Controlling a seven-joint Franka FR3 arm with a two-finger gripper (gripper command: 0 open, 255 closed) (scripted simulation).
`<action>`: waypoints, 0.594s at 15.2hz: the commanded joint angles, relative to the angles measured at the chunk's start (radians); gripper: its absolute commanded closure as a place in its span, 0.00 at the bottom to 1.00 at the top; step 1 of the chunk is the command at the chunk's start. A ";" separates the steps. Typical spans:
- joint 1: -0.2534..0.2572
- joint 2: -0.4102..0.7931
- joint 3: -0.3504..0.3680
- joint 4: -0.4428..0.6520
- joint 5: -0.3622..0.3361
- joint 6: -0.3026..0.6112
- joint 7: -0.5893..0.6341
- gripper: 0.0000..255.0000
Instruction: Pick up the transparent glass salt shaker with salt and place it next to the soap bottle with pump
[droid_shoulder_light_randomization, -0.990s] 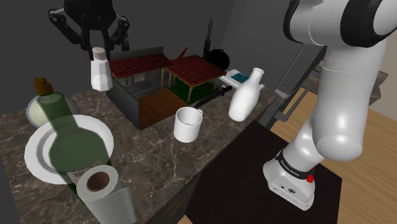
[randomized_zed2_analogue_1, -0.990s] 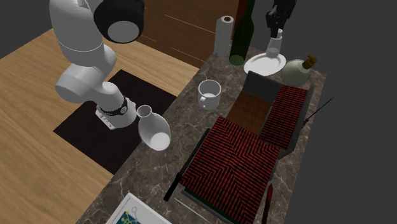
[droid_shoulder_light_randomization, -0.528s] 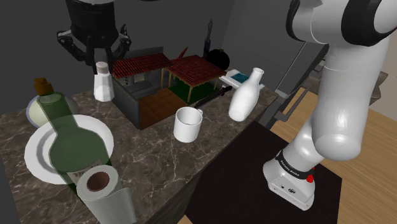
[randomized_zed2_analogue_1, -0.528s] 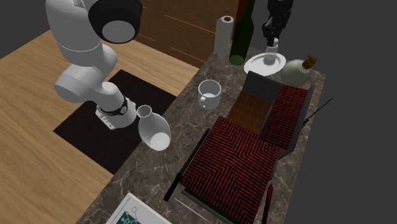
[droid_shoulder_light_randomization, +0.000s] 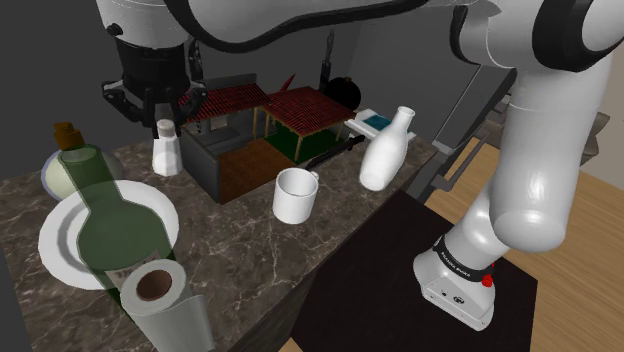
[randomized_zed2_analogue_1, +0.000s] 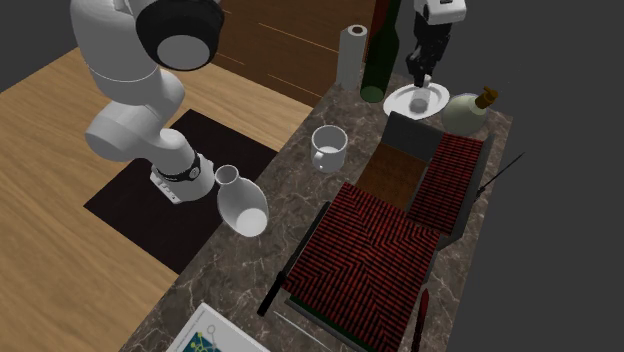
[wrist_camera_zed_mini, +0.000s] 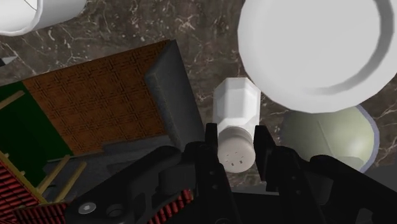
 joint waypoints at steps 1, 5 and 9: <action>-0.003 0.001 -0.002 -0.024 -0.004 0.024 0.008 1.00; -0.007 0.009 -0.007 -0.067 -0.015 0.070 0.023 1.00; -0.009 0.021 -0.014 -0.105 -0.030 0.115 0.040 1.00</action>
